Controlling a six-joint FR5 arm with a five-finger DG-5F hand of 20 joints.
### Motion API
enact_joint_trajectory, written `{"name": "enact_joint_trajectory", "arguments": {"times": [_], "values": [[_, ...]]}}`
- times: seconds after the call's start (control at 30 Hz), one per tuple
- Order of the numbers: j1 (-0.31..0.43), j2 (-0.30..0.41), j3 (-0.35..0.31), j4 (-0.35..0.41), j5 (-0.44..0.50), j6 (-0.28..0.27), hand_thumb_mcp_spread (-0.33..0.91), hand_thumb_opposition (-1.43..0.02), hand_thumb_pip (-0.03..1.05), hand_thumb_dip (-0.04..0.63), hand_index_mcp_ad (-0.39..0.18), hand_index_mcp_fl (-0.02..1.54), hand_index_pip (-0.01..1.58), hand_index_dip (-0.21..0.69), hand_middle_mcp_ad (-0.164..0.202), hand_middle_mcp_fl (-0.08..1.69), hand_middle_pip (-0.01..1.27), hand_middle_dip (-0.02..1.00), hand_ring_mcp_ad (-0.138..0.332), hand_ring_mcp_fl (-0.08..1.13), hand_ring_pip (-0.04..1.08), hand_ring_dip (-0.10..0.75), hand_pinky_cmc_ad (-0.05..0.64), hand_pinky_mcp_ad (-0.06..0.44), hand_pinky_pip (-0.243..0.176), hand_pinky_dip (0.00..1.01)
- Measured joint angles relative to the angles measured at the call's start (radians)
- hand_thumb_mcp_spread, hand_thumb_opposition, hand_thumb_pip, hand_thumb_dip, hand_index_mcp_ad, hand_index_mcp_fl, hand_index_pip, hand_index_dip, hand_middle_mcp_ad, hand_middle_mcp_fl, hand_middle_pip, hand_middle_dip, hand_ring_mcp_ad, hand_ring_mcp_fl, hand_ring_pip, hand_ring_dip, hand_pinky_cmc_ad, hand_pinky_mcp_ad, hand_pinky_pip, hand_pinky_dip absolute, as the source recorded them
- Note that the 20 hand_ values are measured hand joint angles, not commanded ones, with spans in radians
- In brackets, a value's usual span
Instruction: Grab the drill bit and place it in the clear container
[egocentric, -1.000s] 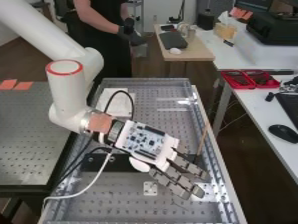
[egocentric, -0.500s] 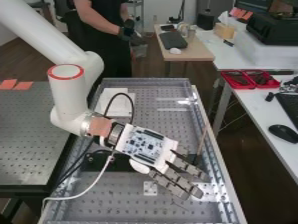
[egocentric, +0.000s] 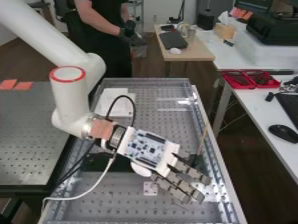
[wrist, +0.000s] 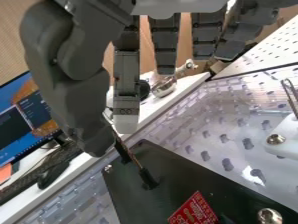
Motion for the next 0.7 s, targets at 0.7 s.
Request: {"name": "enact_joint_trajectory", "arguments": {"times": [0.7], "values": [[-0.003, -0.018, 0.021, -0.015, 0.002, -0.001, 0.45, -0.94, 0.58, 0.283, -0.079, 0.47, 1.43, 0.106, 0.106, 0.12, 0.14, 0.12, 0.232, 0.02, 0.08, -0.012, 0.173, 0.169, -0.091, 0.18]]}}
